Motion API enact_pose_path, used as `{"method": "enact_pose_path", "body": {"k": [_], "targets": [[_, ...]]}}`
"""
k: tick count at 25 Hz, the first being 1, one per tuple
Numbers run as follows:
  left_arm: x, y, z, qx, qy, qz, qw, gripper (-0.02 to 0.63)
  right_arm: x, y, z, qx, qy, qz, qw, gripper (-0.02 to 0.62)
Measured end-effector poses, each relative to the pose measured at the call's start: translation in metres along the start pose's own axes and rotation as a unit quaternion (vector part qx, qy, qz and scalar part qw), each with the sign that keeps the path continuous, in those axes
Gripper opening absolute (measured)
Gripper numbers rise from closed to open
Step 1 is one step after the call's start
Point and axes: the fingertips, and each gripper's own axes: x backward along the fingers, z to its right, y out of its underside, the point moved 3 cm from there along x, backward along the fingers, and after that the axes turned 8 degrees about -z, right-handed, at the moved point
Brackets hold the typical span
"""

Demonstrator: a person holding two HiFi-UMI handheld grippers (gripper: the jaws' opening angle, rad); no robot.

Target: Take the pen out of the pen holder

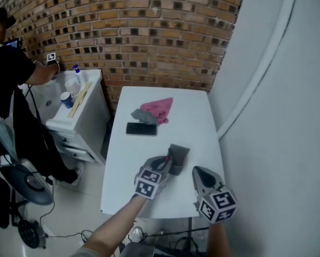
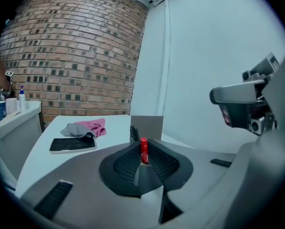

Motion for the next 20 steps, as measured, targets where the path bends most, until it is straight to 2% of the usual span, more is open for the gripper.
{"method": "enact_pose_path", "body": {"k": [9,20], "targets": [[0.015,-0.013,0.0,-0.007,-0.002,0.019,0.9998,0.049,0.004,-0.005,-0.004,0.003,0.001,0.005,1.0,-0.012],[0.063,-0.055,0.011,-0.035,-0.004,0.075,0.9966,0.048,0.017,-0.015,-0.013,0.012,0.002,0.025,1.0,-0.011]]}}
